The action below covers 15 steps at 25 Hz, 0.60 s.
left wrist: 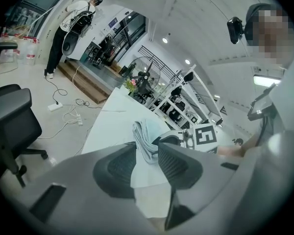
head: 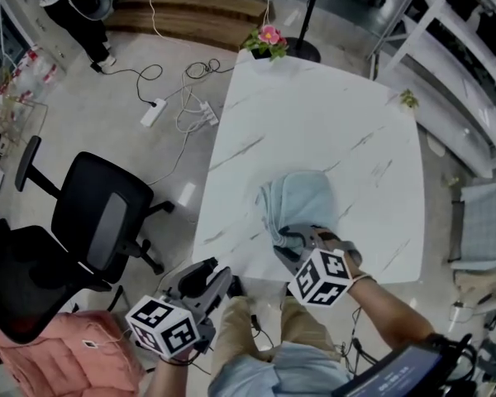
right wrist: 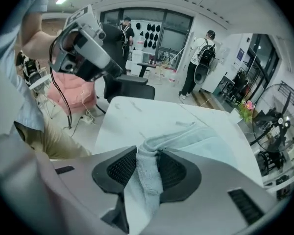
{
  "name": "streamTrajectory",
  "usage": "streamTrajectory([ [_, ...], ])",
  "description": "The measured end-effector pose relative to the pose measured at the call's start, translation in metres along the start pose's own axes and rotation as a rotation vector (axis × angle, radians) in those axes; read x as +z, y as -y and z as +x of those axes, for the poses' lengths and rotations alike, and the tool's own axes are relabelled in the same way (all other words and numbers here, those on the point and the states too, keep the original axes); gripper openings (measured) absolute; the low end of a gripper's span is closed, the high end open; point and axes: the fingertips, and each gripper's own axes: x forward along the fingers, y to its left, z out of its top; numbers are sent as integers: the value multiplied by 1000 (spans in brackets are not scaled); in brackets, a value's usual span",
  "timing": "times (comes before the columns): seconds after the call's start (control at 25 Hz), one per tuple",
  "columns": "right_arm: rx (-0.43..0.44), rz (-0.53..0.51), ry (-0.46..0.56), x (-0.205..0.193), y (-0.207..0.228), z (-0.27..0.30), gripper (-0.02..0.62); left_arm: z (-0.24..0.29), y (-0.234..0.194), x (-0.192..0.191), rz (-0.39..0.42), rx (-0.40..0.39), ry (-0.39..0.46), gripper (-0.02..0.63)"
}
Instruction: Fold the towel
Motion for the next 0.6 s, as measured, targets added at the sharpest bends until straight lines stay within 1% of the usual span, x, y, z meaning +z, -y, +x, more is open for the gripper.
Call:
streamTrajectory([
  [0.04, 13, 16, 29, 6, -1, -8, 158, 2, 2, 2, 5, -5, 0, 141],
  [0.16, 25, 71, 133, 25, 1, -39, 166, 10, 9, 6, 24, -24, 6, 141],
  [0.2, 17, 96, 164, 27, 5, -49, 160, 12, 13, 8, 29, -27, 4, 141],
  [0.24, 2, 121, 185, 27, 11, -56, 139, 15, 17, 9, 34, -30, 0, 141],
  [0.28, -16, 138, 189, 22, 17, -59, 123, 19, 21, 10, 40, -35, -4, 141],
  [0.36, -37, 149, 152, 5, 24, -53, 120, 27, 30, 9, 50, -48, -14, 141],
  [0.48, 15, 133, 75, -20, 9, -29, 113, 39, 42, 2, 60, -62, -38, 141],
  [0.6, 47, 79, 48, -31, -11, -20, 82, 49, 51, -3, 60, -71, -49, 141],
])
